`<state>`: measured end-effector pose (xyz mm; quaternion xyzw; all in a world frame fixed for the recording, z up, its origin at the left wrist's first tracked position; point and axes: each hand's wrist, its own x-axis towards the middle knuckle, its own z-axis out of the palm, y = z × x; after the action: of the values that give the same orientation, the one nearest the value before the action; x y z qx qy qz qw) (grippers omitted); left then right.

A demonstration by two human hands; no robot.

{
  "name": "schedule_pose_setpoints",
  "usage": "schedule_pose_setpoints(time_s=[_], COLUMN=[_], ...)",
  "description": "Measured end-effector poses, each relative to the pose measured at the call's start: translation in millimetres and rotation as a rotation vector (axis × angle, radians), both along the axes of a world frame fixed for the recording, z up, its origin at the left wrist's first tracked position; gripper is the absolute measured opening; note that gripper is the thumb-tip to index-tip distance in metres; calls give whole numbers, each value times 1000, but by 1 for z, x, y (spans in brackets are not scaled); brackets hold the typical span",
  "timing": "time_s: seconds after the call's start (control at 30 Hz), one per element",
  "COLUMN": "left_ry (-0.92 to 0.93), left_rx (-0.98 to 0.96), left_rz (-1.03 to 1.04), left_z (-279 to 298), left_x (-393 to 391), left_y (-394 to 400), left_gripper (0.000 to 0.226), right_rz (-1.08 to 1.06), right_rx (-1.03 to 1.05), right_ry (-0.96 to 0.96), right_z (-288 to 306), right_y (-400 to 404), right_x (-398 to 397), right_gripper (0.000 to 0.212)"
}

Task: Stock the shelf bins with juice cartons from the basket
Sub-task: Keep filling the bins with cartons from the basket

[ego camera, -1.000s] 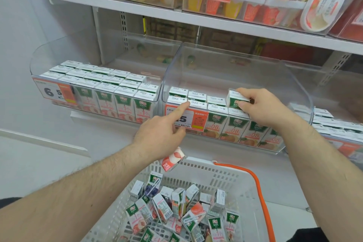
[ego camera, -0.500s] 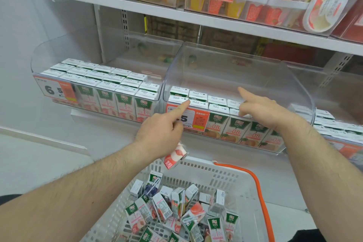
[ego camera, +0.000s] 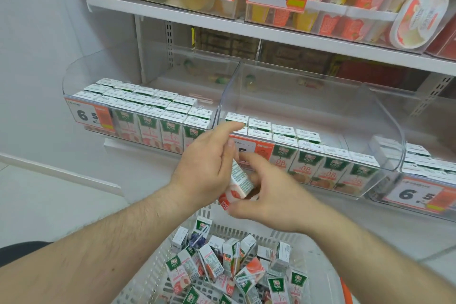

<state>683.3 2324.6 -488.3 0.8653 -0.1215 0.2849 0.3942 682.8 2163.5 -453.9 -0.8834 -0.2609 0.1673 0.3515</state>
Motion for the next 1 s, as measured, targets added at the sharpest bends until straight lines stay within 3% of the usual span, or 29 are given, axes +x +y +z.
schedule_pose_setpoints(time_s=[0.13, 0.23, 0.33, 0.4, 0.53, 0.77, 0.9, 1.0], left_ry=[3, 1, 112, 191, 253, 208, 167, 122], left_rx=[14, -84, -78, -100, -241, -144, -85, -67], left_rz=[-71, -155, -183, -177, -271, -308, -298, -272], left_z=[7, 15, 17, 17, 15, 13, 12, 16], left_x=[-6, -10, -15, -16, -17, -16, -10, -5], left_y=[2, 18, 32, 33, 24, 27, 33, 38], left_gripper=[50, 67, 81, 78, 47, 40, 41, 45], right_rz=[-120, -229, -238, -209, -98, -109, -134, -17], right_rx=[153, 315, 485, 559, 576, 322, 309, 168], right_ry=[51, 180, 266, 302, 313, -29, -291, -488], right_z=[-18, -20, -19, -20, -24, -12, 1, 21], right_y=[4, -5, -8, -6, -3, -6, -9, 4], right_x=[4, 11, 12, 12, 11, 11, 11, 10], right_gripper=[55, 56, 59, 63, 72, 86, 81, 79])
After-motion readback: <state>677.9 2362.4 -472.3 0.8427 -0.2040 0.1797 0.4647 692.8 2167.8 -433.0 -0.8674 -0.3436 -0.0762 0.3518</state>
